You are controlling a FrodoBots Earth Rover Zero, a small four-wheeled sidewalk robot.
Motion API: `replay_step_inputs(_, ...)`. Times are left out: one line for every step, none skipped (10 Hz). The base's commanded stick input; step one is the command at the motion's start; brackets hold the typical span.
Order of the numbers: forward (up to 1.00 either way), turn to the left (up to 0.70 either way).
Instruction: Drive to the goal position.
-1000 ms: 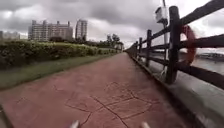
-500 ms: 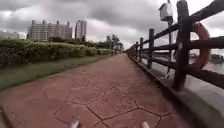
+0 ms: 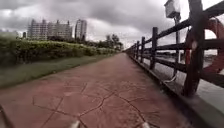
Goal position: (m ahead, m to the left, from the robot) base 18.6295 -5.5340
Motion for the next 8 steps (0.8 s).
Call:
replay_step_inputs(0.5, 0.0)
replay_step_inputs(0.5, 0.0)
replay_step_inputs(0.5, 0.0)
replay_step_inputs(0.5, 0.0)
replay_step_inputs(0.5, 0.0)
replay_step_inputs(0.5, 0.0)
replay_step_inputs(0.5, 0.0)
replay_step_inputs(0.5, 0.0)
